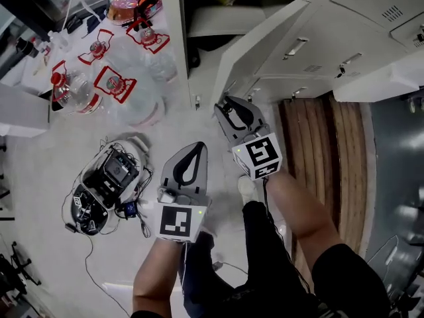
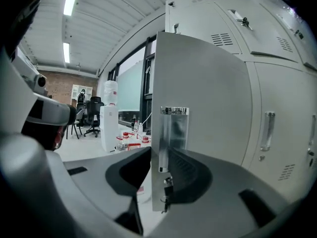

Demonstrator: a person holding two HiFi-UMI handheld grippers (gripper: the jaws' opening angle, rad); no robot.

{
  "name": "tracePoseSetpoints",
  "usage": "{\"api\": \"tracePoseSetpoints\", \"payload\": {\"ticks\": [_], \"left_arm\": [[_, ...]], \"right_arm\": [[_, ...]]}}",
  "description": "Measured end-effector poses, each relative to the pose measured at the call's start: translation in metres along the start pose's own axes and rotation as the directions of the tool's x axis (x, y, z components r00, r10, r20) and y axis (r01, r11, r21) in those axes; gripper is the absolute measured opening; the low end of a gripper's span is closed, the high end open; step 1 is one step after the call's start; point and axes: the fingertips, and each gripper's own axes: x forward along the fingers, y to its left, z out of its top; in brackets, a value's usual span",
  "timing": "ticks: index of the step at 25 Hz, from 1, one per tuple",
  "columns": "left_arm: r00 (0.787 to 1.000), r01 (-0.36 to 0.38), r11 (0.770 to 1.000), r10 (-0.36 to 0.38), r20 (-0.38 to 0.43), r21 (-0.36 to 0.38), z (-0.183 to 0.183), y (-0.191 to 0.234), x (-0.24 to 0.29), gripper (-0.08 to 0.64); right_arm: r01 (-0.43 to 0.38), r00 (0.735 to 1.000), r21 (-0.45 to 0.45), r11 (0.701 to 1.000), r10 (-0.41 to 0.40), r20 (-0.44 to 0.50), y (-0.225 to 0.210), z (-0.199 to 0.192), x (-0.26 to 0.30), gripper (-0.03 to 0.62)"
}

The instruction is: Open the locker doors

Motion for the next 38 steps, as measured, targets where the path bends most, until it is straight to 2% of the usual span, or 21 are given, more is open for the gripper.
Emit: {"api": "tracePoseSetpoints", "payload": {"ticks": [4,9,10,12,14,16,18,20,26,38], "left_arm": [[1.000,0.016,1.000,-0.016,0.000,0.002,0.004,-0.011,0.001,-0.002],[0.999,0.042,0.999,-0.042,-0.005,-0.001,0.007,-0.023,0.006,-0.002],[0.999,0.049,0.999,-0.049,-0.005,0.000,0.007,-0.026,0.007,-0.002],[0.998,0.061,0.998,-0.061,-0.004,0.004,0.009,-0.031,0.011,-0.002],[0.997,0.071,0.997,-0.071,-0.002,0.008,0.011,-0.035,0.014,-0.002],[0.997,0.080,0.997,-0.080,-0.001,0.012,0.014,-0.039,0.015,-0.002],[0.996,0.087,0.996,-0.087,-0.003,0.015,0.016,-0.042,0.015,-0.002],[0.996,0.093,0.996,-0.093,-0.009,0.017,0.016,-0.044,0.014,-0.002],[0.992,0.124,0.992,-0.123,-0.010,0.024,0.021,-0.059,0.020,-0.002],[0.988,0.152,0.987,-0.152,-0.008,0.047,0.021,-0.082,0.024,-0.002]], "right_arm": [[0.033,0.999,0.033,0.999,-0.033,-0.002,-0.003,-0.007,-0.024,0.107],[0.113,0.994,0.053,0.992,-0.112,-0.015,-0.011,-0.018,-0.054,0.093],[0.126,0.992,0.060,0.990,-0.125,-0.019,-0.012,-0.019,-0.058,0.100],[0.147,0.989,0.072,0.986,-0.146,-0.023,-0.011,-0.018,-0.063,0.180],[0.187,0.982,0.073,0.980,-0.186,-0.026,-0.010,-0.015,-0.064,0.208],[0.259,0.966,0.069,0.963,-0.258,-0.030,-0.016,-0.012,-0.065,0.222],[0.333,0.943,0.069,0.941,-0.331,-0.035,-0.027,-0.011,-0.070,0.206],[0.365,0.931,0.075,0.928,-0.363,-0.039,-0.034,-0.010,-0.076,0.163],[0.379,0.925,0.062,0.923,-0.376,-0.055,-0.047,-0.018,-0.100,0.141],[0.449,0.894,0.074,0.891,-0.446,-0.048,-0.079,-0.032,-0.142,0.120]]}}
